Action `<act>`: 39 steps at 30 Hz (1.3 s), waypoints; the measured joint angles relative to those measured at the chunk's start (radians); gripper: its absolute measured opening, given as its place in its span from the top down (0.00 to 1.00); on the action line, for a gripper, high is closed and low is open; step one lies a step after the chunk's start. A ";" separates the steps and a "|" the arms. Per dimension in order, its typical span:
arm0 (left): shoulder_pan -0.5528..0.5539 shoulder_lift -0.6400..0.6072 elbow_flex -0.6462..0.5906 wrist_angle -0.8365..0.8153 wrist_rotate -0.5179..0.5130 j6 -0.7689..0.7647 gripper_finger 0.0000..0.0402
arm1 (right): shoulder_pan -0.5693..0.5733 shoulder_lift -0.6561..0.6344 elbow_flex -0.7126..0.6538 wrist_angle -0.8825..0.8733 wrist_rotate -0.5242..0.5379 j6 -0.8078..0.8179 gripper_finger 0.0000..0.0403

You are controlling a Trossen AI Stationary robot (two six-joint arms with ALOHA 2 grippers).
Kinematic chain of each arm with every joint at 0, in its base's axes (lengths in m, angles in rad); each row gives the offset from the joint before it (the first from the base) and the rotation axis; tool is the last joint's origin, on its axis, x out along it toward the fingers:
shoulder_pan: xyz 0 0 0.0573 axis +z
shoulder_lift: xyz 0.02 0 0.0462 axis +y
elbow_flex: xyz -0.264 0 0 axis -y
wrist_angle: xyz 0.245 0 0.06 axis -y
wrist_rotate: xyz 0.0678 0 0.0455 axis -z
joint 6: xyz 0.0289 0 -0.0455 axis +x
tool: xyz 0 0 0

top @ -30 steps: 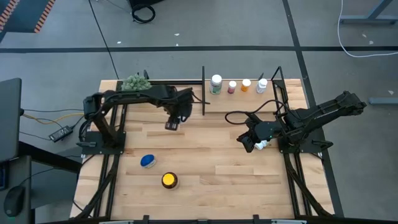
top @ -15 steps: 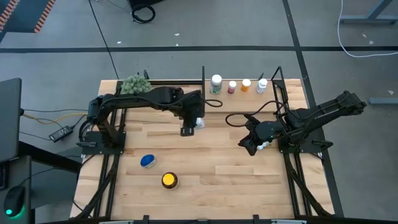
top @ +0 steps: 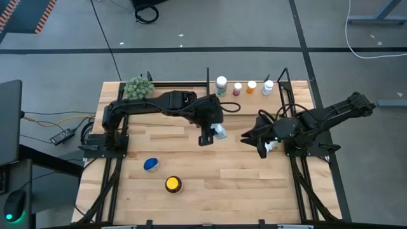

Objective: Pick and place medicine bottles onto shelf by color
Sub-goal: Put the white blue pill bottle on the shelf

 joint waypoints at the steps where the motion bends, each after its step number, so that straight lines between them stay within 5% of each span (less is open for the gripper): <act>1: -0.005 -0.001 0.000 0.013 0.009 -0.006 0.50 | -0.007 0.003 0.000 0.019 -0.001 -0.016 0.64; 10: -0.012 -0.009 0.000 0.025 0.021 0.024 0.53 | -0.065 0.106 0.001 0.217 -0.007 -0.192 0.35; 16: -0.003 -0.008 0.000 0.019 0.057 0.045 0.50 | -0.099 0.187 0.000 0.260 -0.007 -0.202 0.25; 32: -0.004 -0.008 -0.001 -0.010 0.073 0.166 0.50 | -0.145 0.280 0.001 0.397 -0.008 -0.233 0.25; 39: -0.004 -0.008 -0.002 -0.004 0.075 0.191 0.51 | -0.144 0.278 0.001 0.423 -0.014 -0.233 0.39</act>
